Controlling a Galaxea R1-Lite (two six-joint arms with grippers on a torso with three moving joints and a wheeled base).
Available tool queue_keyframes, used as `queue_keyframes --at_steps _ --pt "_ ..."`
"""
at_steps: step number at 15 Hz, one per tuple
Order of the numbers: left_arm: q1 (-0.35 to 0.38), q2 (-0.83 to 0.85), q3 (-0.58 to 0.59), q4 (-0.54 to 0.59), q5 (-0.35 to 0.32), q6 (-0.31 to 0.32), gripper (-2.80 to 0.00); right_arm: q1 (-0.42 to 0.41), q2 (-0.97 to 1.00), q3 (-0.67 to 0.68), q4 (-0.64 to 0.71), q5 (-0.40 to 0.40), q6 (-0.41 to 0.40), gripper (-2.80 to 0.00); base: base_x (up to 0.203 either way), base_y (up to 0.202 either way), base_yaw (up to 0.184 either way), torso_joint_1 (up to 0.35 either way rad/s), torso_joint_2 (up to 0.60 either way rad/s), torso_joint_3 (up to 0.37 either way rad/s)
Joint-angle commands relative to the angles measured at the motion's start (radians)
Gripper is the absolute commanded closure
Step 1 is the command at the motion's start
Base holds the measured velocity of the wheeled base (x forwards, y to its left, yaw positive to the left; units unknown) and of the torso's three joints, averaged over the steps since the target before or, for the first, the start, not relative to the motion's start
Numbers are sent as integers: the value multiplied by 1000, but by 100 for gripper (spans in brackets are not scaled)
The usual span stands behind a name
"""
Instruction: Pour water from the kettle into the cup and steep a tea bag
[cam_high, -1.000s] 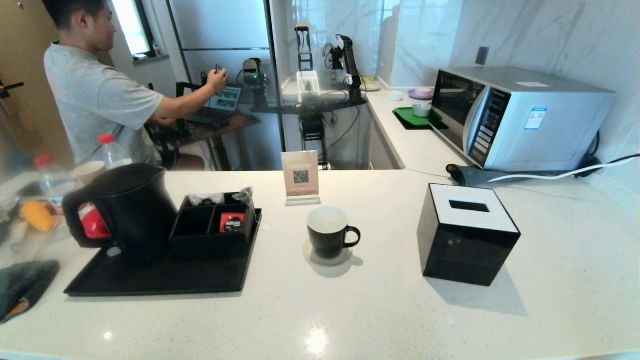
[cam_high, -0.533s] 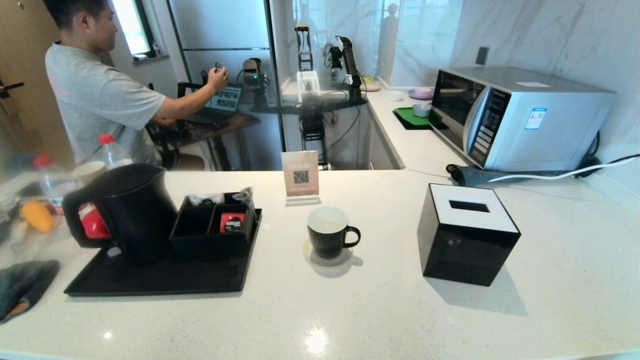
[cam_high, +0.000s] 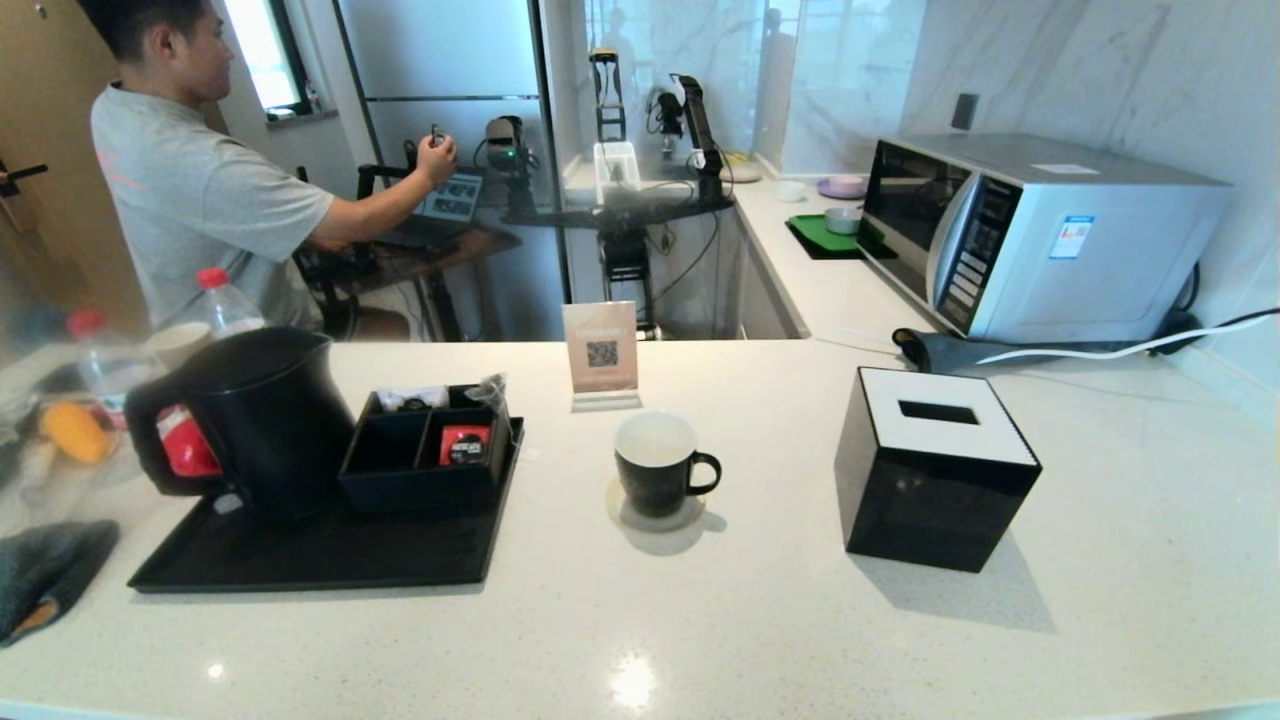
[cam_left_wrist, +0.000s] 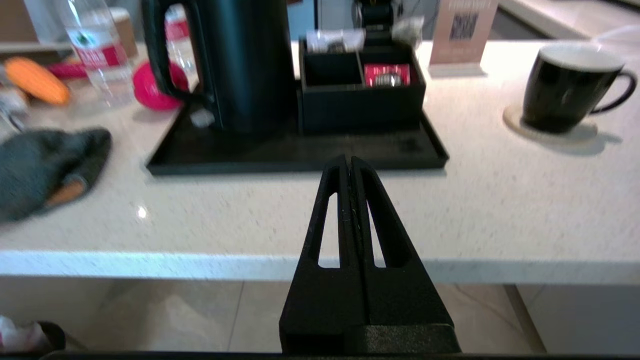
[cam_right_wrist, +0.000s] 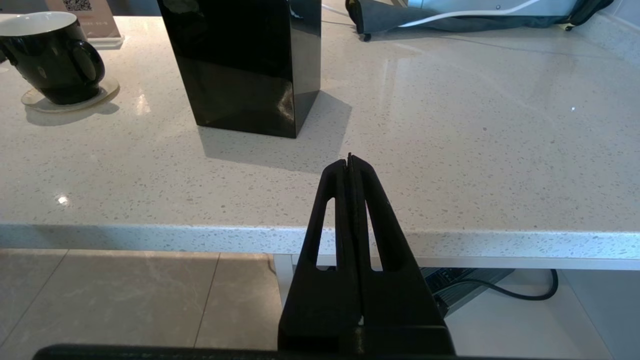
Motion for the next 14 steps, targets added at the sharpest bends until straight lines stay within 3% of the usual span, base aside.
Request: queue_keyframes --at_steps 1,4,8,11,14 --pt "0 42 -94 23 4 5 0 0 1 0 0 1 0 0 0 0 0 0 0 0" --pt "0 188 -208 28 22 6 0 0 1 0 0 1 0 0 0 0 0 0 0 0" --pt "-8 415 -370 8 117 3 0 0 1 0 0 1 0 0 0 0 0 0 0 0" --pt "-9 574 -476 -2 150 1 0 0 1 0 0 1 0 0 0 0 0 0 0 0" --pt "-6 678 -506 -13 225 -15 0 0 1 0 0 1 0 0 0 0 0 0 0 0"
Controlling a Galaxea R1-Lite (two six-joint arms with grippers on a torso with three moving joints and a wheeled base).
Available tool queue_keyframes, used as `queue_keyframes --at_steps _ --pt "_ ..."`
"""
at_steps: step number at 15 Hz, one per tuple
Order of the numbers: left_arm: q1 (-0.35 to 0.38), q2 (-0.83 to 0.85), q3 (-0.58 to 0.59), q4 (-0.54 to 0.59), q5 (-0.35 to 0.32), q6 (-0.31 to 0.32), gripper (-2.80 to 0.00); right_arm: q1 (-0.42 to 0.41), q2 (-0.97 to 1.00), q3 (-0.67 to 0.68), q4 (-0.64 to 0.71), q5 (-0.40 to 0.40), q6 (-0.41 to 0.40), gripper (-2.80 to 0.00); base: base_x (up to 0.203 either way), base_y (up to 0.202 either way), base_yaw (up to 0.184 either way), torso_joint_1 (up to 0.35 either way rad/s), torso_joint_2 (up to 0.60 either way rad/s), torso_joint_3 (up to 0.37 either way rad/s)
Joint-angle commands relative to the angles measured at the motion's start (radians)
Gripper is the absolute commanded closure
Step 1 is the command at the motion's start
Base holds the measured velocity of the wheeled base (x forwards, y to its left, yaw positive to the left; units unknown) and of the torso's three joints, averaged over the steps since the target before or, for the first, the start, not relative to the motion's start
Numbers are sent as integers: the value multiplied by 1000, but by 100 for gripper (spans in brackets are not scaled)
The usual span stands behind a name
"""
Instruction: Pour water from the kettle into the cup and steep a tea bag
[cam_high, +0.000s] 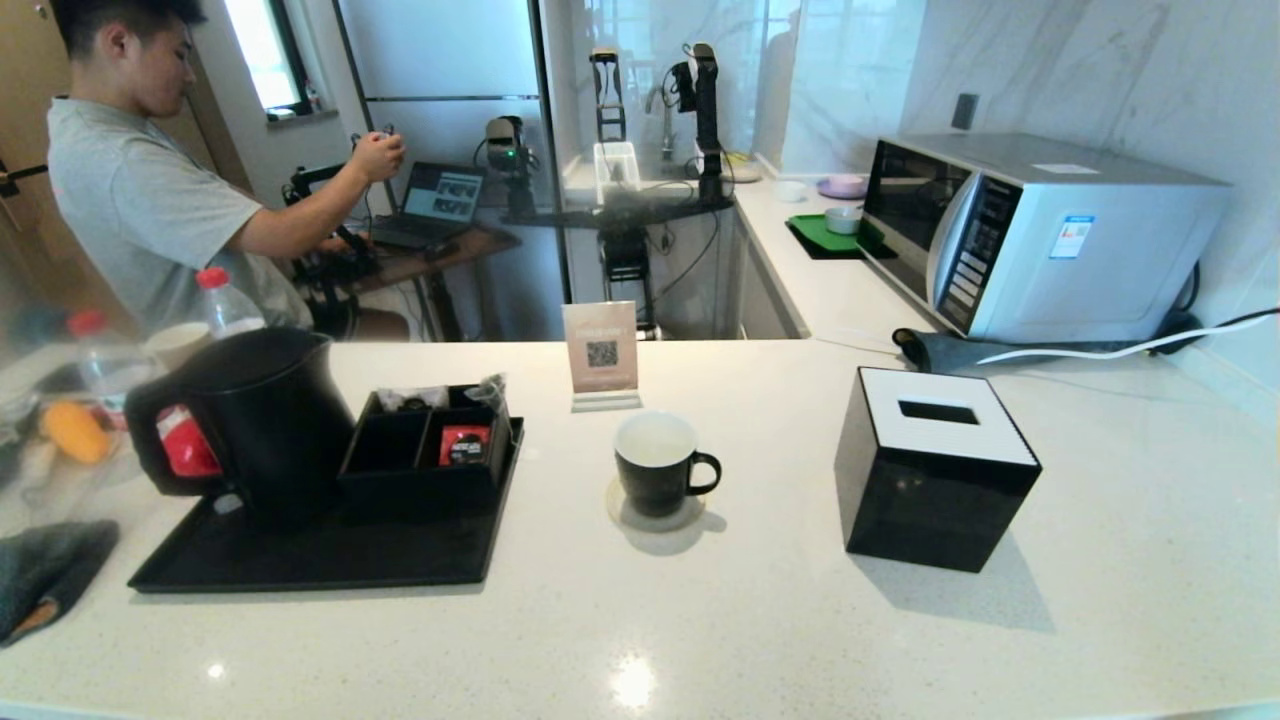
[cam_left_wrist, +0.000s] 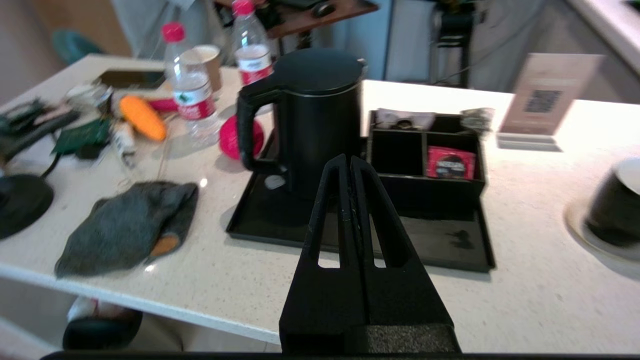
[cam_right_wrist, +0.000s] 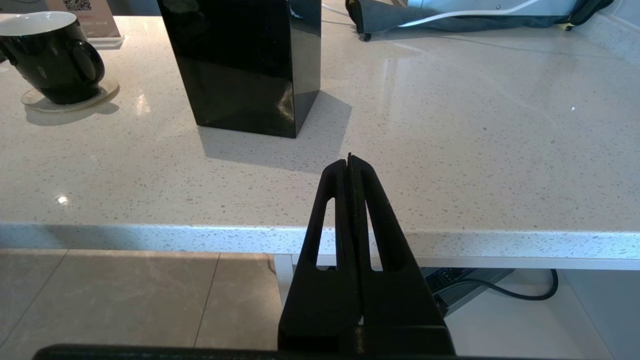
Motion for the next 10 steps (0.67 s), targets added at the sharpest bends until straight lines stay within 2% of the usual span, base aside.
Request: queue_keyframes --at_steps 1,4,7,10 --pt "9 132 -2 -12 46 -28 0 0 1 0 0 0 0 0 0 0 0 0 0 0" --pt "87 225 57 -46 82 -60 0 0 1 0 0 0 0 0 0 0 0 0 0 0" --pt "139 333 173 -210 97 -58 0 0 1 0 0 0 0 0 0 0 0 0 0 0" --pt "186 372 253 -246 45 -54 0 0 1 0 0 0 0 0 0 0 0 0 0 0"
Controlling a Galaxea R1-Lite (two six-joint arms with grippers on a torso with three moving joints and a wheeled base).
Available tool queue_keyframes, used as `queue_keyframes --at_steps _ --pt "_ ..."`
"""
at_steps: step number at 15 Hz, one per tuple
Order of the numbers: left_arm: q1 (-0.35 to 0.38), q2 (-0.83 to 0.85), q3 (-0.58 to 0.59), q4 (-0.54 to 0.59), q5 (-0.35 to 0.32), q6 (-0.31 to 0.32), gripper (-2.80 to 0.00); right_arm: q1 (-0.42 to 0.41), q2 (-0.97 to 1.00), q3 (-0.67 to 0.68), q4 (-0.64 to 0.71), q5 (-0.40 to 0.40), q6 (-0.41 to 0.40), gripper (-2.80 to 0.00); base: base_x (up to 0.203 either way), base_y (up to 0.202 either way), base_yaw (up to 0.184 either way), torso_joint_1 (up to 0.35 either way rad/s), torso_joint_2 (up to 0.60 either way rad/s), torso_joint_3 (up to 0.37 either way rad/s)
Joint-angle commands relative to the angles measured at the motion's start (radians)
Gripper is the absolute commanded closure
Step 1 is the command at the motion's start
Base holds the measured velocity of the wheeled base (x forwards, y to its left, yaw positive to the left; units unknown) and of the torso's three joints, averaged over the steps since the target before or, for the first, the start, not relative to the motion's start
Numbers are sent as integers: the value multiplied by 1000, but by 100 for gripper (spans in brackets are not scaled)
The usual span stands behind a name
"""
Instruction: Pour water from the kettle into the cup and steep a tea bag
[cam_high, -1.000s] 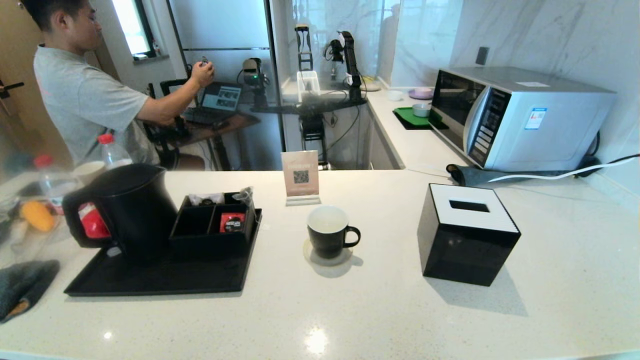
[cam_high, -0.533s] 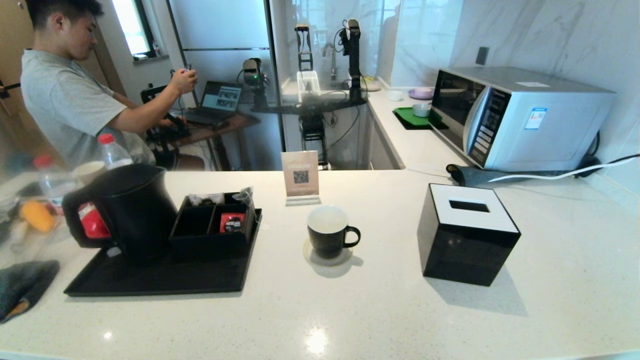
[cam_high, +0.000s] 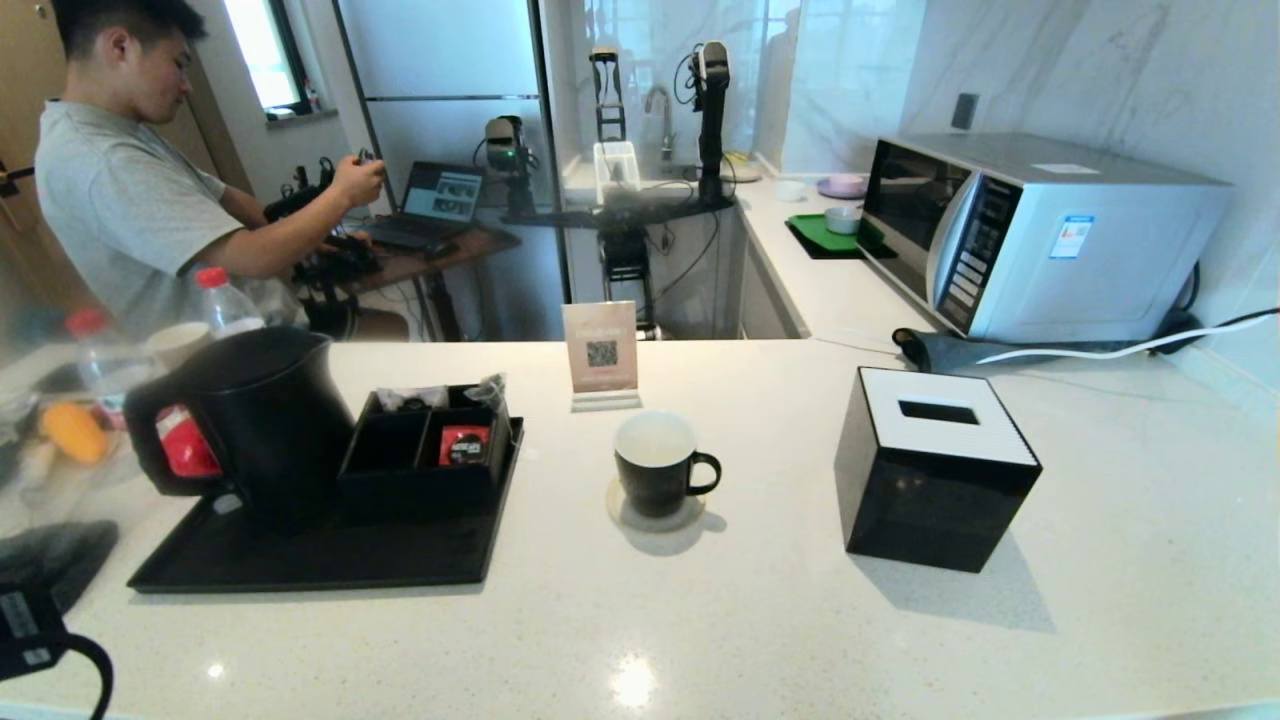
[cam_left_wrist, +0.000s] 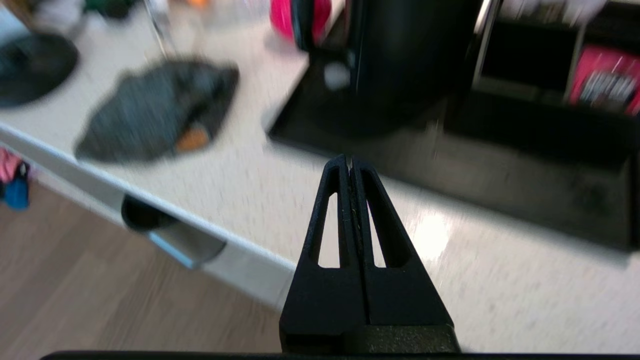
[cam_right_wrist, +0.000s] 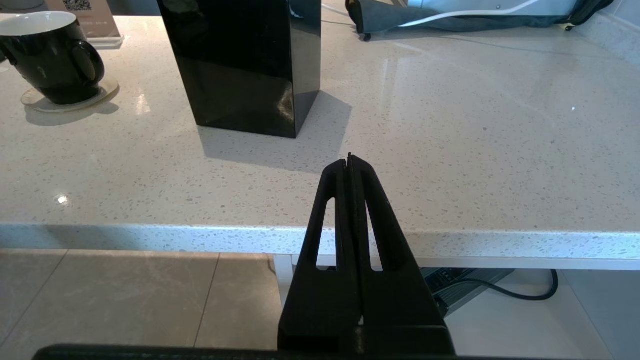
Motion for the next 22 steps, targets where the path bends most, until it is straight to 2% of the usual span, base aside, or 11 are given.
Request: queue_keyframes --at_steps 1,5,7,9,11,15,18,19,22 --pt "20 49 41 4 -12 -3 0 0 1 0 0 1 0 0 0 0 0 0 0 0" --pt "25 22 48 70 -10 -10 0 0 1 0 0 1 0 0 0 0 0 0 0 0" --pt "25 18 38 75 -5 -5 0 0 1 0 0 1 0 0 0 0 0 0 0 0" --pt "47 91 8 52 -1 0 0 0 1 0 0 1 0 0 0 0 0 0 0 0" --pt "71 198 -21 -40 1 13 0 0 1 0 0 1 0 0 0 0 0 0 0 0" --pt "146 387 -23 -296 -5 23 0 0 1 0 0 1 0 0 0 0 0 0 0 0" --pt "218 576 31 -590 -30 35 0 0 1 0 0 1 0 0 0 0 0 0 0 0" --pt "247 650 63 -722 -48 54 -280 0 1 0 0 1 0 0 0 0 0 0 0 0" --pt "327 891 145 -1142 -111 138 -280 0 1 0 0 1 0 0 0 0 0 0 0 0"
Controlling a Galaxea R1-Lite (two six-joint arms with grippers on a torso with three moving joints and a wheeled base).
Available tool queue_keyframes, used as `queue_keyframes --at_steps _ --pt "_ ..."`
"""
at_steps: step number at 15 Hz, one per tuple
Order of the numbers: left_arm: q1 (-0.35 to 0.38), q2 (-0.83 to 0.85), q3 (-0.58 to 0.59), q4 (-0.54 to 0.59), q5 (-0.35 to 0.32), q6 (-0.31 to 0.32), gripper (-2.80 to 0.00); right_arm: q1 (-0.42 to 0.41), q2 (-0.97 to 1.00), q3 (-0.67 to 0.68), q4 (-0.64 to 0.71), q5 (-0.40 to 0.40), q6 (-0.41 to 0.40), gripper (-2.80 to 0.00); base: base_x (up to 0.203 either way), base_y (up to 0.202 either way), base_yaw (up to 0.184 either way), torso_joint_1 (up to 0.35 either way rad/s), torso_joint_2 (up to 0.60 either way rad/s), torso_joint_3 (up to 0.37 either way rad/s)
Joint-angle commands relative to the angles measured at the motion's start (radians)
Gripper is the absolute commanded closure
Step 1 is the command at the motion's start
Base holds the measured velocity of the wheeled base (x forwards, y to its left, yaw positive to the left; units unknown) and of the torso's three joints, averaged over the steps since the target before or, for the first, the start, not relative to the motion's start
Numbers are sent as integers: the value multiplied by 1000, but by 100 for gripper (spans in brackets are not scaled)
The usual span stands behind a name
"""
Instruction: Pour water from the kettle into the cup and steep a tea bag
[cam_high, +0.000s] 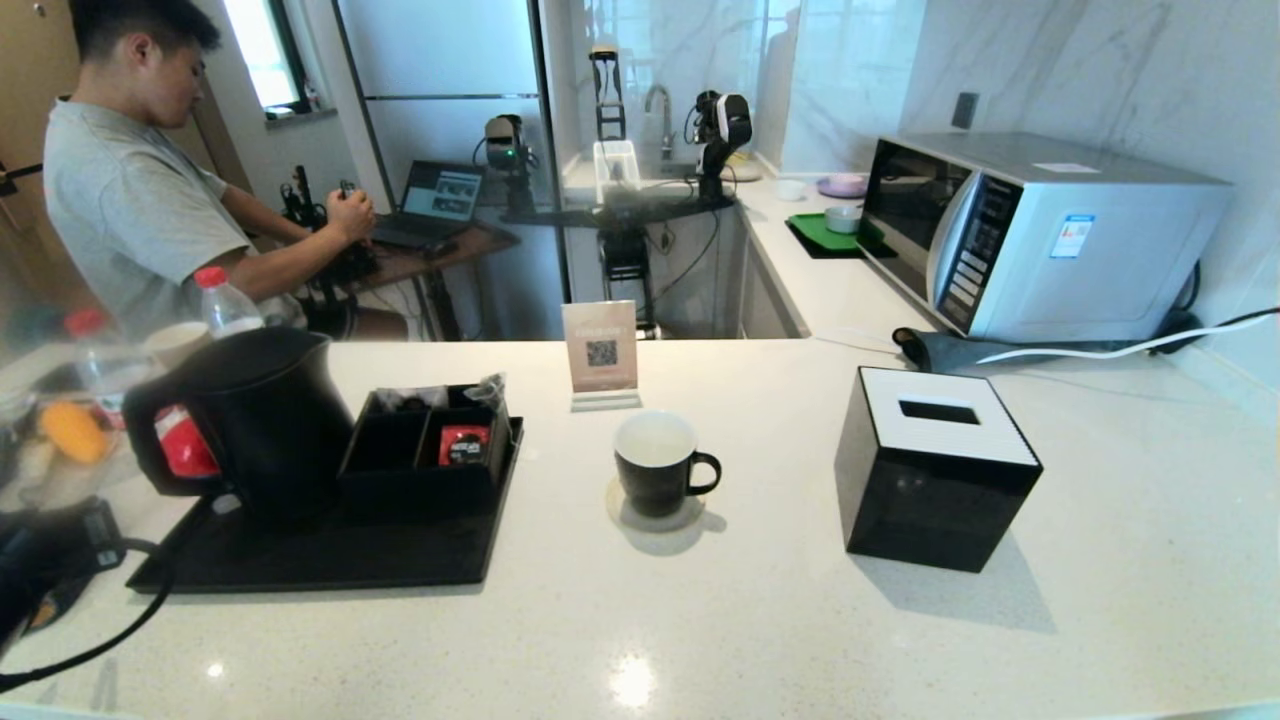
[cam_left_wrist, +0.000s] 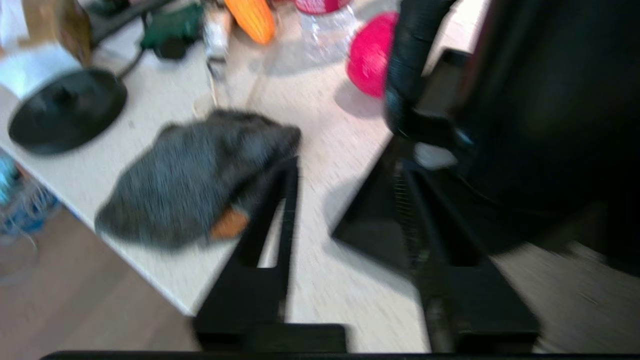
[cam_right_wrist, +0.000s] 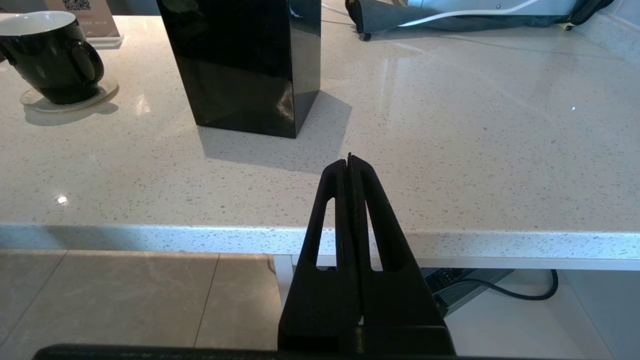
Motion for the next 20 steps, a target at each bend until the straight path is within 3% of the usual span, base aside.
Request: queue_keyframes --at_steps 1,4,12,20 --pt "55 249 49 -332 -29 46 -280 0 1 0 0 1 -1 0 0 0 0 0 0 0" --pt "120 287 65 -433 -124 87 -280 0 1 0 0 1 -1 0 0 0 0 0 0 0" --pt "120 344 -20 -433 -209 68 -280 0 1 0 0 1 -1 0 0 0 0 0 0 0" --pt "111 390 -97 -433 -221 75 -280 0 1 0 0 1 -1 0 0 0 0 0 0 0"
